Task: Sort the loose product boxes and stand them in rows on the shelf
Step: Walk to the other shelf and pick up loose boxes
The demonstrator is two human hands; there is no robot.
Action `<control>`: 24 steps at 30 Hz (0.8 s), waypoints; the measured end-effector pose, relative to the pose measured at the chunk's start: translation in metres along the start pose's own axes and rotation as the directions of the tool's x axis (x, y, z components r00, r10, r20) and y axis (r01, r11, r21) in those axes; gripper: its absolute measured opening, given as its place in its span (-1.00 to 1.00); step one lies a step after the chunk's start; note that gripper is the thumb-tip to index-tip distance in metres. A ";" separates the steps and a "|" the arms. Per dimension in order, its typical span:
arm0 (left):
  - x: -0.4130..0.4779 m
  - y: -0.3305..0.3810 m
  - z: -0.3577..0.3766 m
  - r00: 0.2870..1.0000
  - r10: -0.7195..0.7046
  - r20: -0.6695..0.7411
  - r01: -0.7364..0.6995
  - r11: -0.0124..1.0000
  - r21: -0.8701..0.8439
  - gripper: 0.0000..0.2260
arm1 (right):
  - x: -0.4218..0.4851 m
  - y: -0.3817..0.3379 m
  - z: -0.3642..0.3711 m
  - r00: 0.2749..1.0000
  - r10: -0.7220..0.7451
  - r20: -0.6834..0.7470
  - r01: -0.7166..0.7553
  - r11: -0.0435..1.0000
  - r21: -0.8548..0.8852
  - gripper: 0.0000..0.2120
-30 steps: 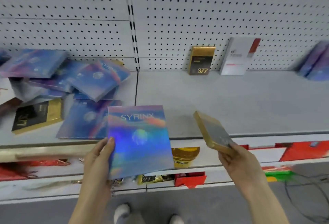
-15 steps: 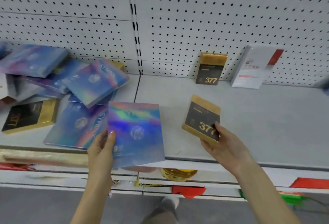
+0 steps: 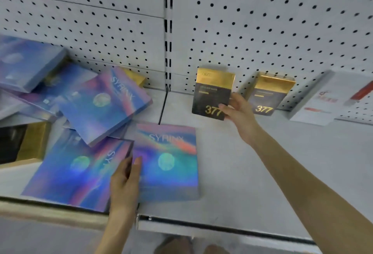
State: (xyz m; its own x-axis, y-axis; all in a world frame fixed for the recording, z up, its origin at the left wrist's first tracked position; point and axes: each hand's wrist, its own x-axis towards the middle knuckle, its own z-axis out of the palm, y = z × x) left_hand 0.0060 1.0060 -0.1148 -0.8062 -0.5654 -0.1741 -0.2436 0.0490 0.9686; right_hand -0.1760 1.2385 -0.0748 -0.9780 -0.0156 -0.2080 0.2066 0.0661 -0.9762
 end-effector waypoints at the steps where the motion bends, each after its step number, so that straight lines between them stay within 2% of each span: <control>1: 0.000 0.000 0.000 1.000 0.001 0.002 -0.001 1.000 0.016 -0.86 | 0.007 0.001 0.004 1.000 -0.012 -0.013 0.012 1.000 -0.026 -0.74; 7: -0.001 0.001 0.002 1.000 -0.012 0.021 0.012 1.000 0.019 -0.78 | 0.036 0.015 0.011 0.988 -0.090 -0.124 0.080 0.993 -0.084 -0.78; 10: 0.000 0.001 0.002 1.000 0.005 0.021 -0.007 0.999 0.050 -0.73 | 0.042 0.020 0.012 0.976 -0.145 -0.165 0.125 0.985 -0.122 -0.73; 17: -0.001 0.002 0.000 0.999 0.009 0.046 -0.011 0.999 0.053 -0.73 | 0.045 0.021 0.015 0.970 -0.172 -0.171 0.141 0.973 -0.182 -0.79; 24: -0.002 0.008 0.001 0.994 -0.085 0.062 0.087 0.996 -0.022 -0.76 | 0.049 0.024 0.015 0.968 -0.174 -0.180 0.130 0.964 -0.231 -0.91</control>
State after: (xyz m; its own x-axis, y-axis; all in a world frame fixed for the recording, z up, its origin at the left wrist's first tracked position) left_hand 0.0049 1.0081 -0.1069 -0.8145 -0.5152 -0.2667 -0.3004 -0.0187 0.9536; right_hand -0.2180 1.2248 -0.1094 -0.9881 0.1526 -0.0205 0.0649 0.2923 -0.9541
